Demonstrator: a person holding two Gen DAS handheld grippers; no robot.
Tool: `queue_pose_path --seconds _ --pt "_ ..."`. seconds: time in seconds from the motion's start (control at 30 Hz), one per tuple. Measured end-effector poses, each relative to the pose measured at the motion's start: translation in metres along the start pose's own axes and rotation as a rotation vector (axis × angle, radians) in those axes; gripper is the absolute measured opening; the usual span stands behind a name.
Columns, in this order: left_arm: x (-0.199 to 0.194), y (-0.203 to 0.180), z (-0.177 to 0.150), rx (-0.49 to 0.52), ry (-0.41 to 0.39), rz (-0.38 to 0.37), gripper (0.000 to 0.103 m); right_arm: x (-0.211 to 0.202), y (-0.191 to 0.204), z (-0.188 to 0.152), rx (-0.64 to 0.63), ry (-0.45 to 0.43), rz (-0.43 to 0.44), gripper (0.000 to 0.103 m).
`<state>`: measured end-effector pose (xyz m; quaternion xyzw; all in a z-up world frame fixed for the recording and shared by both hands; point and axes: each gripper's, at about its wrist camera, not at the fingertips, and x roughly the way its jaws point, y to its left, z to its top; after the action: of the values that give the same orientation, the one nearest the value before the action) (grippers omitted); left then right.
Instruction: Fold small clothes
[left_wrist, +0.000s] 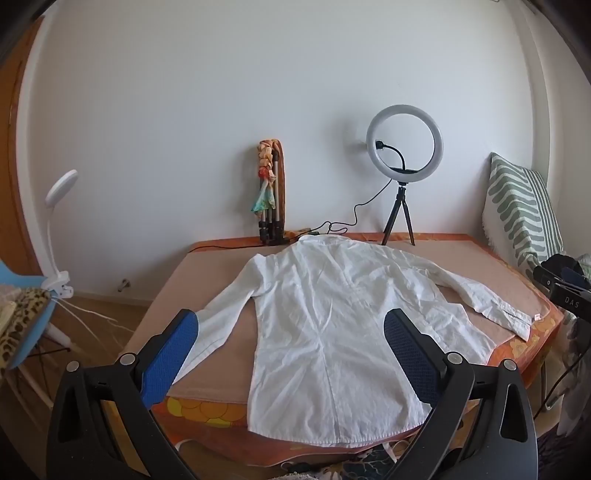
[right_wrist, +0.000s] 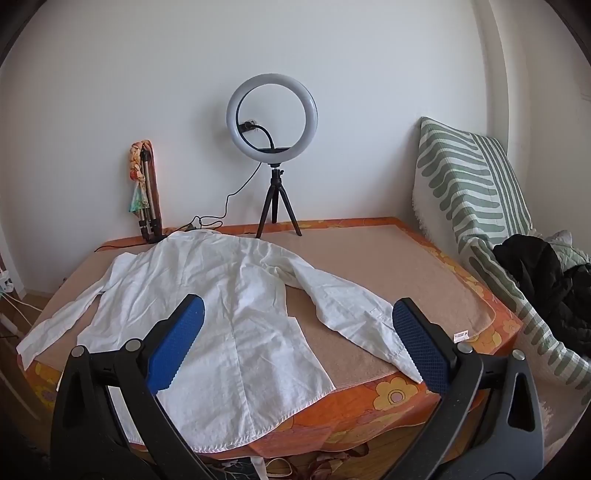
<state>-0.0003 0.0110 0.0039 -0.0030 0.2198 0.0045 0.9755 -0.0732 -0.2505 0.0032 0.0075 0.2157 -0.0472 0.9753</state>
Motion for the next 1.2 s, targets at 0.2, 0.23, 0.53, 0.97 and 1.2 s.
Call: queue_pose_path --seconds 0.2,0.23,0.53,0.97,1.2 --pt "0.0004 0.0012 -0.0002 0.0 0.001 0.0 0.101 -0.0006 -0.0013 0.0002 0.003 -0.001 0.004 0.103" --pt "0.0003 0.0013 -0.0003 0.0 0.0 0.0 0.101 -0.0006 -0.0007 -0.0001 0.002 -0.002 0.002 0.103" --pt "0.0025 0.0036 0.0027 -0.001 0.005 0.002 0.101 -0.0008 -0.0011 -0.0001 0.001 -0.003 0.0 0.103" --pt "0.0001 0.0022 0.0079 0.016 -0.014 0.016 0.101 0.0 -0.0013 -0.0008 0.004 -0.003 0.009 0.103" --pt "-0.0009 0.0012 0.0073 0.012 -0.022 0.022 0.101 -0.0025 -0.003 0.005 0.005 -0.009 0.001 0.103"
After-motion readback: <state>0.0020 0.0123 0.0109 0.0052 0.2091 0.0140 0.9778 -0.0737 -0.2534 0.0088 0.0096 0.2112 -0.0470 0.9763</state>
